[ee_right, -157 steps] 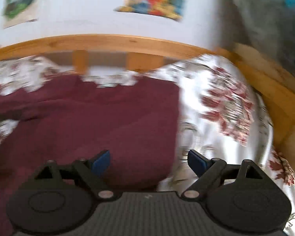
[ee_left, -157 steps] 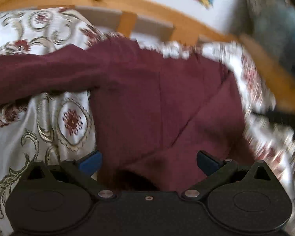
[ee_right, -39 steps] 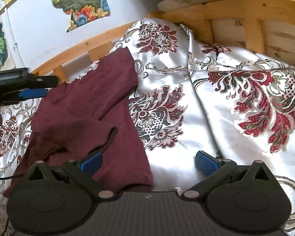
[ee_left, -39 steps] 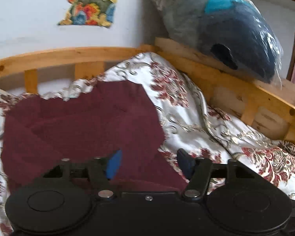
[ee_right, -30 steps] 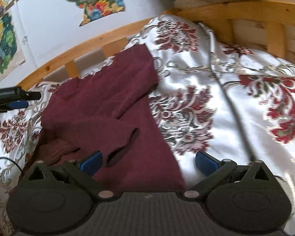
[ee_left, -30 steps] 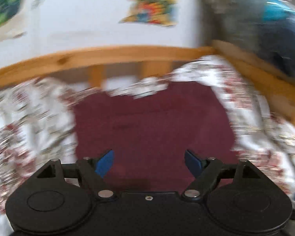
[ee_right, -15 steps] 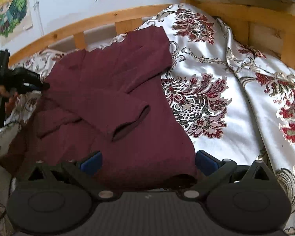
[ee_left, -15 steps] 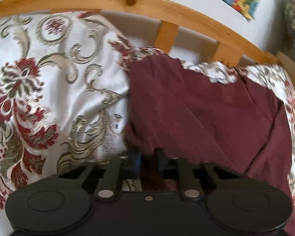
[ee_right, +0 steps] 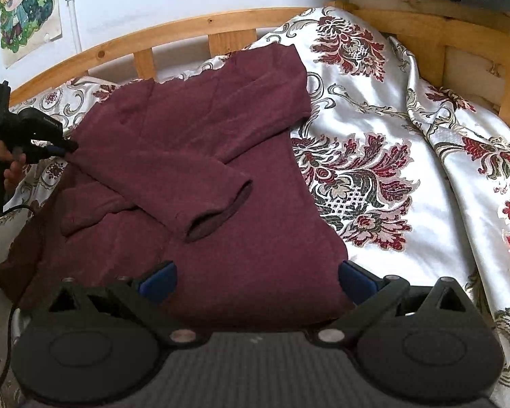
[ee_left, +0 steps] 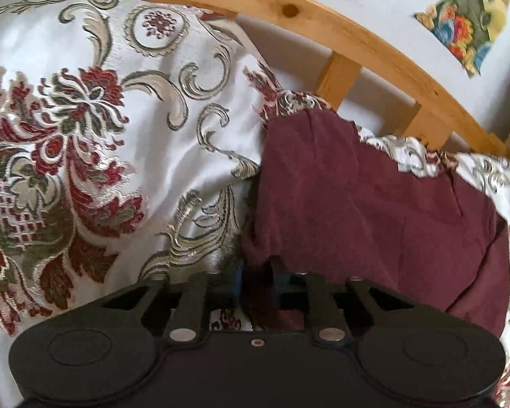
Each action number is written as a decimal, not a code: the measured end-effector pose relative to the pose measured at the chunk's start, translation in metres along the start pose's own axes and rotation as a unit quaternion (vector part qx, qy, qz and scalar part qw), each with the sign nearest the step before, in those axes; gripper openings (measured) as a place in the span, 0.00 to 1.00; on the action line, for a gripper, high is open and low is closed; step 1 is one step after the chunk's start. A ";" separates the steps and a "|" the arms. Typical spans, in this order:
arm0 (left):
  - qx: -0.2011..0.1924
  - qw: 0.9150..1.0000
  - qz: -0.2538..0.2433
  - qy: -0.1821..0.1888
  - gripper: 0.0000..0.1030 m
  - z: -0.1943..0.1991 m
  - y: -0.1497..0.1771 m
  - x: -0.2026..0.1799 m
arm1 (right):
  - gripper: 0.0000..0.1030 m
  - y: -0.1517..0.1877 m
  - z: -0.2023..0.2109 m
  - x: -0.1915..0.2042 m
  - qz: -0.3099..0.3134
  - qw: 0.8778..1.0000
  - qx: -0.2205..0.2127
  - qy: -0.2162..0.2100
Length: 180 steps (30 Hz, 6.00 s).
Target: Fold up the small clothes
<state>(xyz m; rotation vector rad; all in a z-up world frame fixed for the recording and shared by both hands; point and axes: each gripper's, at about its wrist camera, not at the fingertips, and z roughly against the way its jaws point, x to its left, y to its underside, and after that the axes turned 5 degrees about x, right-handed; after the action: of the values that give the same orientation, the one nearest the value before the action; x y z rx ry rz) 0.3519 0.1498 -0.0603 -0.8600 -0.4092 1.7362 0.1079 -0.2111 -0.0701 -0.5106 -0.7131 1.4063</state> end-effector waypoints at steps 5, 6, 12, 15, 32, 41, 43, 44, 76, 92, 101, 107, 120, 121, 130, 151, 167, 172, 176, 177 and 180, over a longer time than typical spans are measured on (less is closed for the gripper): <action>-0.027 1.000 -0.007 0.001 0.65 0.030 0.002 -0.008 | 1.00 0.001 0.008 -0.003 -0.002 1.000 -0.012 -0.001; -0.035 0.999 -0.016 -0.002 0.70 0.039 0.004 -0.012 | 1.00 0.001 0.010 -0.003 -0.002 1.000 -0.014 -0.001; -0.060 0.995 -0.078 -0.003 0.91 0.100 0.015 -0.037 | 1.00 0.002 0.021 -0.007 -0.001 1.000 -0.031 -0.006; -0.065 0.991 -0.113 -0.012 0.94 0.132 0.019 -0.053 | 1.00 0.002 0.028 -0.011 0.002 0.999 -0.038 -0.008; 0.032 0.909 -0.416 -0.008 0.99 0.188 0.147 -0.107 | 1.00 0.009 0.053 -0.011 0.160 0.987 -0.005 0.019; 0.084 0.844 -0.530 0.006 0.99 0.143 0.212 -0.135 | 1.00 0.021 0.025 -0.001 0.297 0.949 0.056 0.088; 0.101 0.836 -0.539 0.005 0.99 0.135 0.219 -0.134 | 1.00 0.028 0.021 0.005 0.340 0.933 0.048 0.106; 0.108 0.833 -0.543 0.003 0.99 0.132 0.221 -0.133 | 1.00 0.031 0.016 0.009 0.361 0.924 0.043 0.118; 0.157 0.822 -0.548 0.021 0.99 0.113 0.238 -0.134 | 0.08 -0.085 0.046 0.008 0.193 0.977 0.026 -0.092; 0.134 0.875 -0.464 -0.041 0.64 0.112 0.211 -0.119 | 0.08 -0.115 0.044 -0.013 0.086 0.987 0.029 -0.135; 0.079 0.909 -0.398 -0.095 0.19 0.119 0.184 -0.103 | 0.08 -0.124 0.042 -0.038 0.004 0.991 -0.004 -0.135; 0.063 0.952 -0.292 -0.069 0.06 0.127 0.157 -0.077 | 0.08 -0.120 0.039 -0.039 -0.008 0.990 -0.007 -0.141; -0.050 0.964 -0.262 0.009 0.04 0.214 0.137 -0.094 | 0.07 -0.099 0.098 -0.056 -0.037 0.986 -0.074 -0.145; -0.053 0.962 -0.267 0.015 0.04 0.224 0.137 -0.097 | 0.07 -0.098 0.104 -0.058 -0.035 0.986 -0.077 -0.145; 0.000 0.954 -0.290 0.077 0.04 0.293 0.179 -0.087 | 0.07 -0.061 0.176 -0.065 -0.022 0.986 -0.024 -0.164; 0.003 0.959 -0.277 0.052 0.06 0.159 0.038 -0.126 | 0.07 -0.198 0.027 -0.046 0.024 0.995 -0.013 -0.095; 0.074 0.981 -0.152 0.096 0.48 0.027 0.005 -0.066 | 0.21 -0.198 -0.120 -0.047 -0.007 0.996 0.062 -0.071; 0.056 0.984 -0.120 0.119 0.95 0.030 0.003 -0.050 | 0.74 -0.194 -0.115 -0.054 -0.010 0.997 0.024 -0.074; 0.045 0.986 -0.084 0.140 0.98 0.037 -0.004 -0.037 | 0.86 -0.182 -0.111 -0.061 -0.006 0.997 0.013 -0.079; 0.041 0.986 -0.080 0.142 0.99 0.040 -0.004 -0.035 | 0.87 -0.179 -0.111 -0.061 -0.003 0.997 0.013 -0.076; 0.028 0.985 -0.107 0.131 0.99 0.049 0.005 -0.036 | 0.87 -0.169 -0.116 -0.059 0.017 0.998 0.016 -0.050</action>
<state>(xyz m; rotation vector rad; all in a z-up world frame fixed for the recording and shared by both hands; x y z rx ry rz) 0.3178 0.1220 -0.0180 -0.9530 -0.2638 1.4093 0.3082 -0.2781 -0.0406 -0.4309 -0.7645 1.4804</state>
